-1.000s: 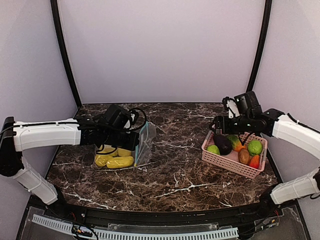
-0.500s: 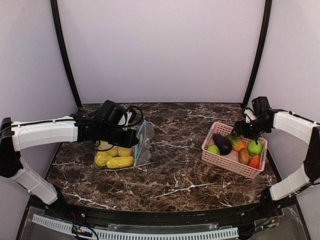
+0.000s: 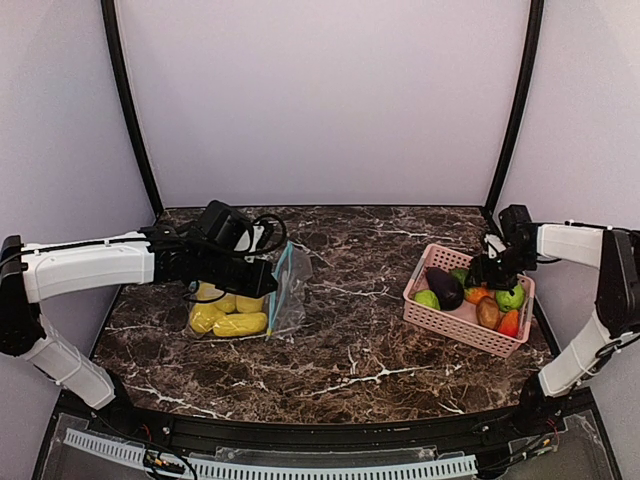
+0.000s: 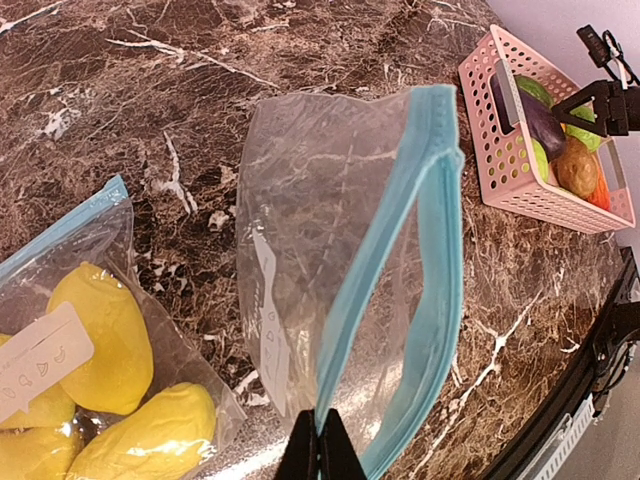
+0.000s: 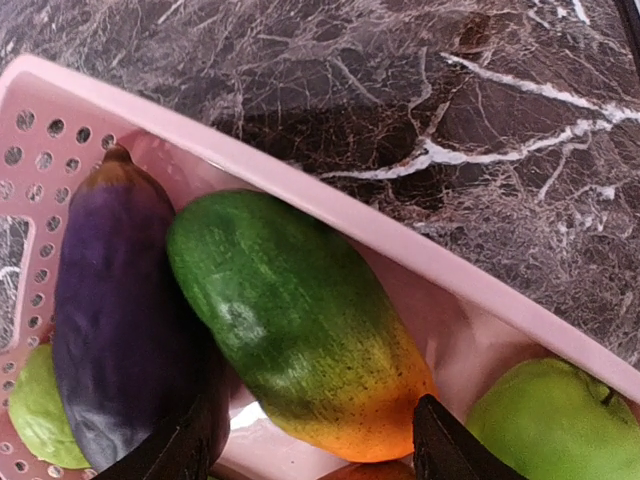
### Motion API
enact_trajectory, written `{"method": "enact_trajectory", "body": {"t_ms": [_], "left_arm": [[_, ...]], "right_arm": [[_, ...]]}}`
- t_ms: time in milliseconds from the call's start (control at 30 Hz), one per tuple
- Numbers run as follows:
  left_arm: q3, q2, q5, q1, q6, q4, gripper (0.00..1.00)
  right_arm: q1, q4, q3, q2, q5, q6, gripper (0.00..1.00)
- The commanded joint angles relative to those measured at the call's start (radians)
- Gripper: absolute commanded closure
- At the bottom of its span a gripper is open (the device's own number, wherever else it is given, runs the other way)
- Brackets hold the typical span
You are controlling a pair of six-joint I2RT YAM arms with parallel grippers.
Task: Place the food in the zip-top bag and seal the zipper
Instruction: Pick up the fake fruit from the bin.
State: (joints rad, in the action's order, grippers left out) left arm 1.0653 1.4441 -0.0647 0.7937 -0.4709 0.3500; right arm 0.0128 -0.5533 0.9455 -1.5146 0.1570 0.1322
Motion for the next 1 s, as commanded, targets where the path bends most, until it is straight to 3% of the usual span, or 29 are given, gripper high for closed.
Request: {"method": "enact_trajectory", "body": {"t_ms": [0, 533, 967], "left_arm": [[-0.006, -0.021, -0.011, -0.007, 0.003, 0.008, 0.99], [-0.002, -0.003, -0.042, -0.008, -0.016, -0.022, 0.99], [-0.005, -0.004, -0.044, -0.008, -0.026, -0.028, 0.99]], "right_arm": [[-0.004, 0.020, 0.002, -0.053, -0.005, -0.003, 0.37], [0.002, 0.097, -0.027, -0.130, -0.041, -0.012, 0.28], [0.006, 0.037, -0.010, -0.006, -0.054, 0.006, 0.54]]}}
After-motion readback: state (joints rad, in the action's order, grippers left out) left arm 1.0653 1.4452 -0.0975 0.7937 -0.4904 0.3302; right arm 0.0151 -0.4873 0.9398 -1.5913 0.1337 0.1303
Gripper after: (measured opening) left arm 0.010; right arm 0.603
